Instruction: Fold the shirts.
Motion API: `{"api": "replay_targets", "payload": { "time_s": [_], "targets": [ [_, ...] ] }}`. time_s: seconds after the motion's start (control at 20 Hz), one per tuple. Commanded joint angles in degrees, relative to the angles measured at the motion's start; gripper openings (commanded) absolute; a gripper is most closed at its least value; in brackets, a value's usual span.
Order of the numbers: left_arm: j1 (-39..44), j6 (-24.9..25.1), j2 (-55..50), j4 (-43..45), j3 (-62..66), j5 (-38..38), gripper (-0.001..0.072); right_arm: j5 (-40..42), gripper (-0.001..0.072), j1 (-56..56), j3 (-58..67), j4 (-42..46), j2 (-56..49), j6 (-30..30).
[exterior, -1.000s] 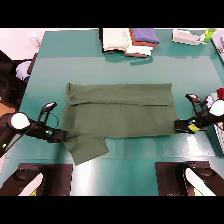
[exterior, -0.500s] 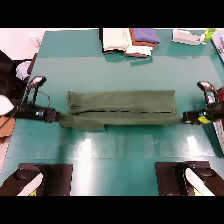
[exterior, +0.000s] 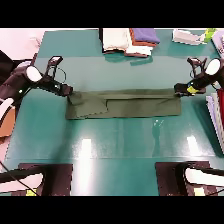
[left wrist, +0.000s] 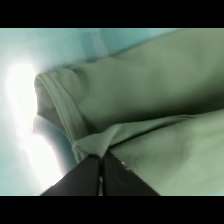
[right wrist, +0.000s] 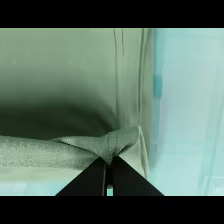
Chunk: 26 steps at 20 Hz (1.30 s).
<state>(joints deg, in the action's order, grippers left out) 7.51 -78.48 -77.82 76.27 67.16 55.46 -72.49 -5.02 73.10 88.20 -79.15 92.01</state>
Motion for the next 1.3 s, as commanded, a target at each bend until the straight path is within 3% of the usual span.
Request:
{"api": "replay_targets", "payload": {
  "time_s": [0.0, 0.1, 0.15, 0.2, 0.3, 0.35, 0.55, 0.6, 0.65, 0.75, 1.05, 1.25],
  "targets": [
    [-0.04, 0.61, -4.59, -0.22, 1.62, -3.93, 0.0028, 0.28, 0.0022, 0.07, 7.56, -0.37, -8.31, 0.09],
    [-0.04, 0.48, -4.57, -0.39, 1.75, -3.93, 0.0034, 0.57, 0.0023, -0.02, 10.43, -3.10, -11.02, 0.07],
    [-0.07, -0.39, -4.57, -0.39, 1.75, -3.91, 0.0255, 0.55, 0.0024, -0.20, 11.54, -4.39, -11.87, 0.02],
    [-0.07, -2.62, -4.57, -0.39, 1.77, -3.98, 0.0429, 0.59, 0.0038, -0.20, 12.66, -5.35, -12.52, -0.20],
    [-0.07, -4.11, -4.33, -0.39, 2.40, -3.30, 0.0429, 0.35, 0.0362, -0.17, 14.93, -6.05, -13.14, -1.27],
    [-0.07, -4.17, -4.09, -0.42, 3.23, -1.77, 0.0429, 0.00, 0.0456, -0.22, 16.04, -6.03, -13.11, -1.97],
    [-0.04, -4.17, -2.91, -0.70, 6.01, 5.90, 0.0425, -4.70, 0.0462, -3.96, 15.89, -6.01, -11.89, -5.20],
    [-0.04, -4.11, -2.62, -1.27, 6.01, 6.60, 0.0261, -4.63, 0.0462, -5.55, 13.99, -6.10, -11.10, -5.35],
    [-0.04, -3.91, -2.51, -2.05, 6.01, 7.15, 0.0033, -3.96, 0.0464, -7.34, 11.45, -6.10, -10.10, -5.70],
    [-0.04, -3.96, -2.54, -5.31, 5.90, 7.15, 0.0028, -2.64, 0.0606, -10.40, 6.95, -6.14, -9.18, -6.21],
    [-0.04, -3.98, -2.58, -10.93, 5.90, 6.82, 0.0027, 4.96, 0.0594, -12.37, -1.79, -12.09, -9.35, -8.22],
    [-0.04, -4.00, -2.58, -10.97, 5.90, 7.19, 0.0028, 4.87, 0.0567, -10.19, -2.01, -12.26, -12.20, -8.28]
  ]
}}
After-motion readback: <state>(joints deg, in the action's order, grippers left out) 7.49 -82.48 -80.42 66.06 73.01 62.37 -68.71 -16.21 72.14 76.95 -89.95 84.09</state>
